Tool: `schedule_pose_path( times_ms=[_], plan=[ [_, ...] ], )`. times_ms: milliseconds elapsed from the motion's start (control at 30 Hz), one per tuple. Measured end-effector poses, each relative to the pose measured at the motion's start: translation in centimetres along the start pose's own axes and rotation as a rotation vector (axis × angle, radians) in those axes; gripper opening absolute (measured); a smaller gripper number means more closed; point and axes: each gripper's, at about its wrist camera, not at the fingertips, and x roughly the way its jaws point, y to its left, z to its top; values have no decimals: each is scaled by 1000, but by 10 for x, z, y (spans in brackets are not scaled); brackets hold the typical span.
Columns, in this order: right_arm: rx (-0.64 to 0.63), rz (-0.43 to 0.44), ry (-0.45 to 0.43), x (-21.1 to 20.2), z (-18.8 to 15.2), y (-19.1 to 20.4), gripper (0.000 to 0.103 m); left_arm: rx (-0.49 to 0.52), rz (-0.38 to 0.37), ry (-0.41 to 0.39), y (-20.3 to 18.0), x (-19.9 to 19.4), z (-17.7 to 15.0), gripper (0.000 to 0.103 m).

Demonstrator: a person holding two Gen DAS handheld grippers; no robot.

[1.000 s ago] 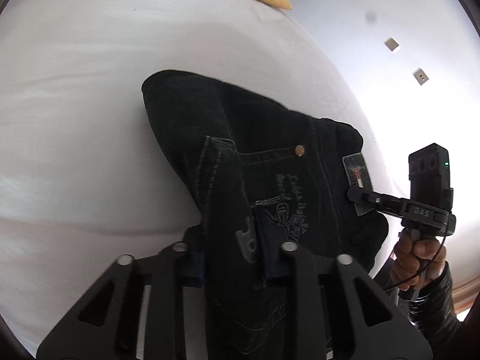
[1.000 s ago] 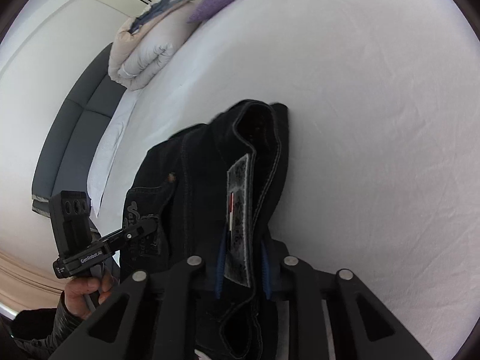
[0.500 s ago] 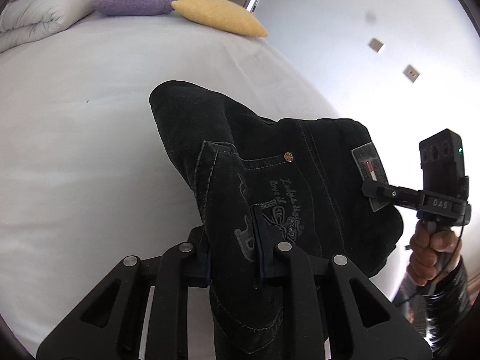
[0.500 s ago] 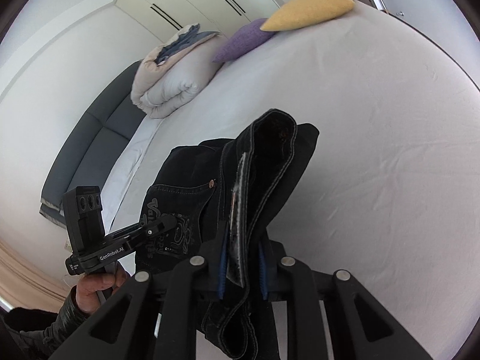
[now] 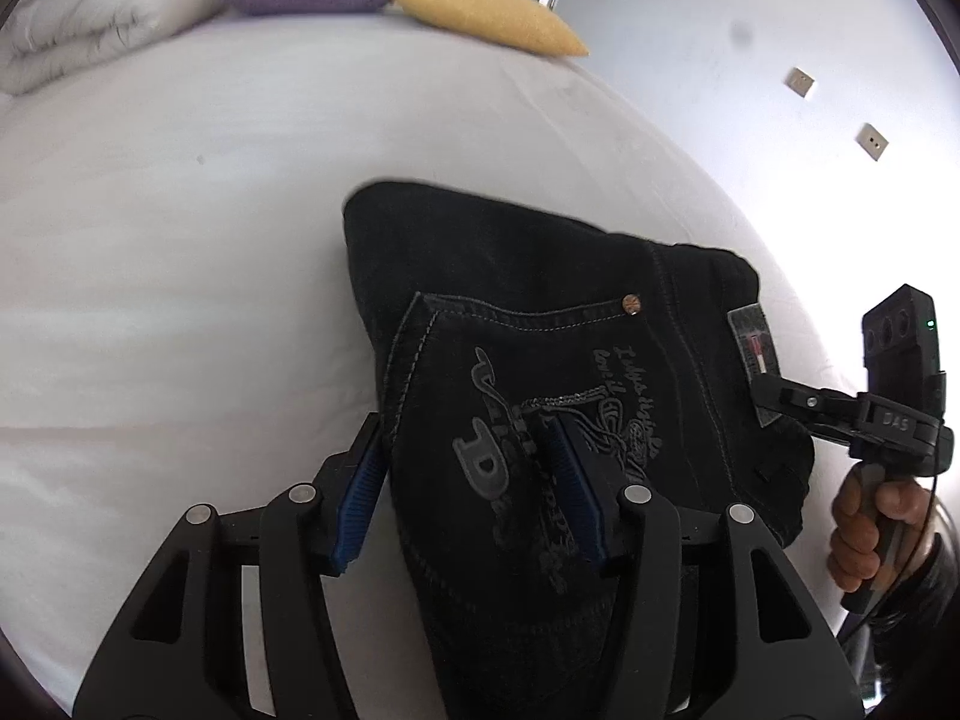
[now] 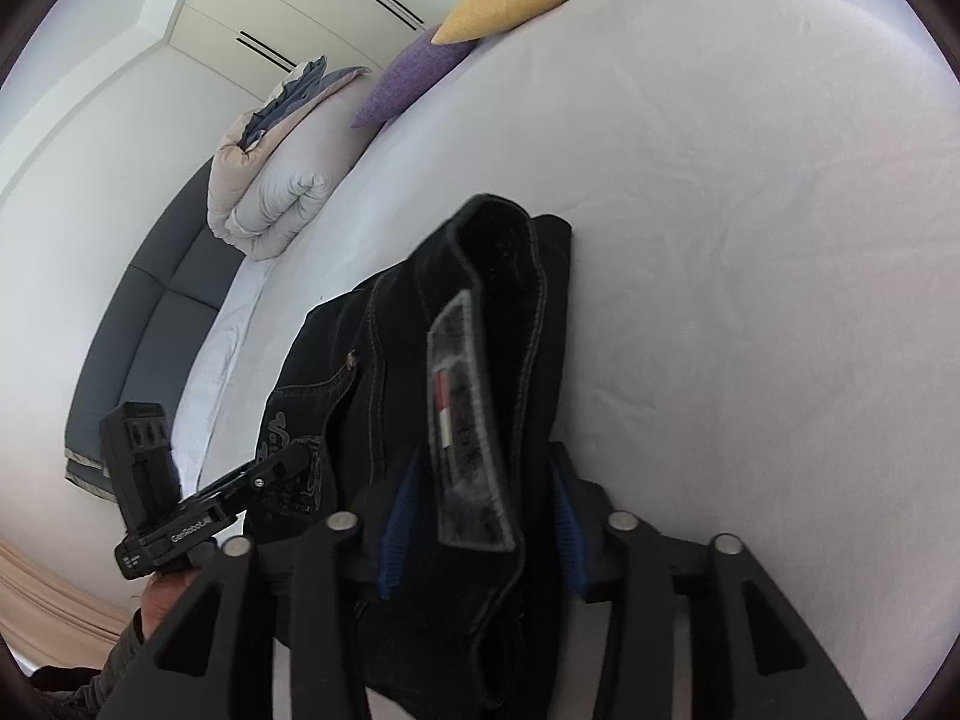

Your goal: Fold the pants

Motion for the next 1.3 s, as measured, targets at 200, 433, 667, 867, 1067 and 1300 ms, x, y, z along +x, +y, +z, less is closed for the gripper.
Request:
schedule_pose_path(
  times_ms=[200,433,667,867,1067,1300],
  plan=[
    [-172,-155,-179,-66,-31,59,65,122,154,-264,-39,-92,-28,94],
    [-416,-265,-552,-164,-89,149,103,153,247,-519,-92,-205,-65,103],
    [-500,-295,-765,-235,-126,203,103,162,241,-604,-99,-305,-102,103],
    [-461,-294,-870,-279,-140,227,103,182,370,-632,-109,-357,-123,103],
    [-479,-355,-865,-283,-159,245,103,134,467,-579,-118,-366,-131,103],
    [-394,-396,-686,-245,-155,223,103,19,401,-398,-108,-313,-128,103]
  ],
)
